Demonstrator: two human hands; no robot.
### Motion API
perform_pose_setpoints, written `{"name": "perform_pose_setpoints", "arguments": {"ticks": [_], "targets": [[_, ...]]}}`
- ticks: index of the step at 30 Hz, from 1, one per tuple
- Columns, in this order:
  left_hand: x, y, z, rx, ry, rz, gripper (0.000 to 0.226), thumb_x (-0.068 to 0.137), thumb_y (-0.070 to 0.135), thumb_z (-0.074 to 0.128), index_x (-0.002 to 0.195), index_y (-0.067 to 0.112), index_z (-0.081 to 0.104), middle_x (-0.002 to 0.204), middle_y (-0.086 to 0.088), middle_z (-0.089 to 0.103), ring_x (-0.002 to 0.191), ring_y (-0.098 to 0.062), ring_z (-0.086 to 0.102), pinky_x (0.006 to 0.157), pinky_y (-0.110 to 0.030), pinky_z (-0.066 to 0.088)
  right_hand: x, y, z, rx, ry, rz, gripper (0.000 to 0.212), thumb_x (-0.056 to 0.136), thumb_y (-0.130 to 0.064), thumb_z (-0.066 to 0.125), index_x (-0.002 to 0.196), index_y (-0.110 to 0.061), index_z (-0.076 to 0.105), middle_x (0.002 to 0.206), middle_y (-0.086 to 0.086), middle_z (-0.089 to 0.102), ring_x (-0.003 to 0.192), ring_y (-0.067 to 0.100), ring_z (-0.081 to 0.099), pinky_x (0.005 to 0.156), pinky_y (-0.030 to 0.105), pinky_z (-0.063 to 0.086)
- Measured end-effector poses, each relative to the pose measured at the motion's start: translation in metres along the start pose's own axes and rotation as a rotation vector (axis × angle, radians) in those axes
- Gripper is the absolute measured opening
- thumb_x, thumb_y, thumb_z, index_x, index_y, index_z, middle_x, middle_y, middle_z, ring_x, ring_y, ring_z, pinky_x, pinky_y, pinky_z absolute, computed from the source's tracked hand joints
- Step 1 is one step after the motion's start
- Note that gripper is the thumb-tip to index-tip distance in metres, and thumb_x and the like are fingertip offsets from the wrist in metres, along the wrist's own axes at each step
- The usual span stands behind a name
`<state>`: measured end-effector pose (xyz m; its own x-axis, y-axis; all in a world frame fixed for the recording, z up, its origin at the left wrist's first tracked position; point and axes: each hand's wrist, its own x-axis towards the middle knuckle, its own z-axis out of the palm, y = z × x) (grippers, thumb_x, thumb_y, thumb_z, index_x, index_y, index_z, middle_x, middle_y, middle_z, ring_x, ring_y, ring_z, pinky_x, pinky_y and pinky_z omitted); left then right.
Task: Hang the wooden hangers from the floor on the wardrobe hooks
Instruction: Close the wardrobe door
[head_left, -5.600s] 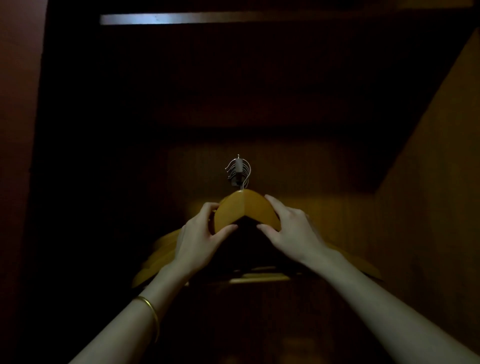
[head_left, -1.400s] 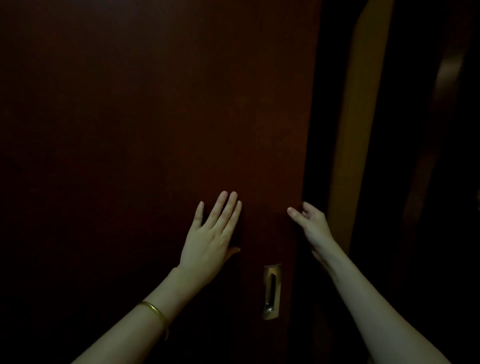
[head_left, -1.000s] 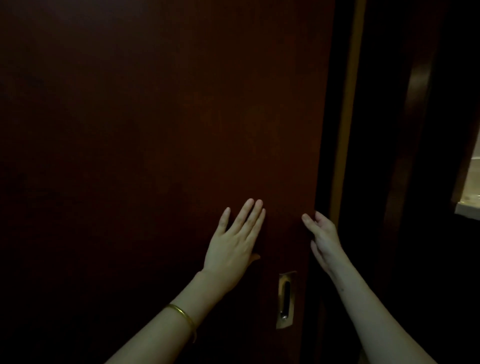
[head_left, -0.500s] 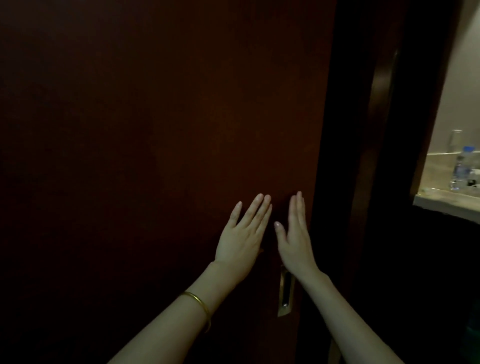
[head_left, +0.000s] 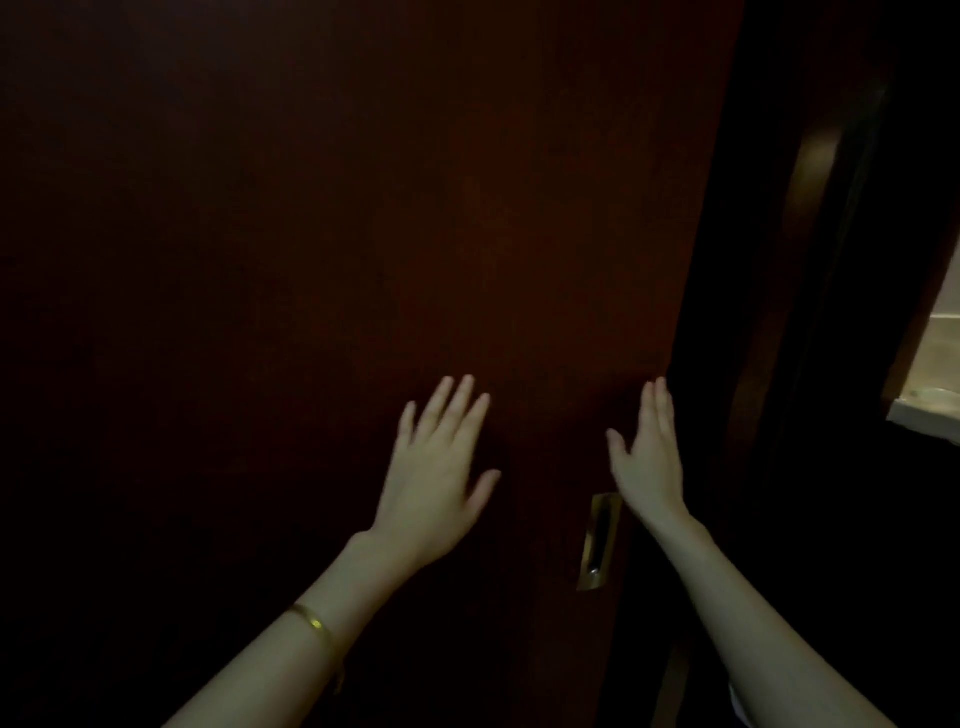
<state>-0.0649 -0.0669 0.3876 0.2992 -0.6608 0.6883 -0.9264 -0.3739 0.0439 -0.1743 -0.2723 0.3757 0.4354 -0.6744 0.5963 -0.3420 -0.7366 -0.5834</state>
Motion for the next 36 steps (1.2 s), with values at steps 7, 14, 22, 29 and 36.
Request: {"name": "perform_pose_setpoints", "arguments": {"ticks": [7,14,22,29,36], "targets": [[-0.094,-0.108,-0.05,-0.051,0.201,-0.402,0.059,0.08,0.021,0.066,0.133,0.013,0.041,0.146,-0.008,0.035,0.139,-0.023,0.023,0.112,-0.04,0.017,-0.078,-0.037,0.058,0.02,-0.023,-0.153,0.065,0.089,-0.004,0.053,0.145,-0.009,0.02,0.154,0.0,0.005,0.143,0.016,0.003,0.116,0.038,0.014],[-0.195,-0.205,-0.143,0.056,0.287,-0.643,0.057,0.082,0.02,0.064,0.133,0.012,0.04,0.14,-0.007,0.041,0.133,-0.021,0.032,0.108,-0.037,0.028,-0.143,-0.233,0.129,0.234,-0.157,-0.666,0.042,0.084,-0.007,0.059,0.126,-0.009,0.052,0.131,0.007,0.053,0.129,0.02,0.039,0.107,0.035,0.032],[-0.321,-0.318,-0.259,0.037,0.262,-0.744,0.054,0.086,0.026,0.059,0.135,0.021,0.036,0.136,0.002,0.047,0.126,-0.011,0.042,0.099,-0.023,0.033,-0.262,-0.432,0.228,0.336,-0.429,-0.787,0.036,0.089,-0.019,0.055,0.125,-0.013,0.054,0.126,0.0,0.056,0.126,0.015,0.043,0.108,0.033,0.033],[-0.394,-0.387,-0.32,0.013,0.197,-0.848,0.051,0.087,0.028,0.057,0.134,0.021,0.037,0.137,0.001,0.045,0.127,-0.012,0.041,0.103,-0.029,0.036,-0.318,-0.531,0.284,0.177,-0.616,-0.856,0.046,0.092,-0.031,0.048,0.136,-0.02,0.041,0.146,-0.004,0.035,0.141,0.015,0.018,0.116,0.032,0.017],[-0.449,-0.462,-0.33,-0.168,0.262,-1.042,0.052,0.086,0.026,0.059,0.133,0.021,0.038,0.136,-0.001,0.045,0.125,-0.011,0.041,0.1,-0.027,0.036,-0.327,-0.581,0.346,0.103,-0.729,-0.914,0.046,0.092,-0.031,0.049,0.136,-0.018,0.041,0.147,-0.002,0.034,0.14,0.016,0.018,0.116,0.034,0.019]]}}
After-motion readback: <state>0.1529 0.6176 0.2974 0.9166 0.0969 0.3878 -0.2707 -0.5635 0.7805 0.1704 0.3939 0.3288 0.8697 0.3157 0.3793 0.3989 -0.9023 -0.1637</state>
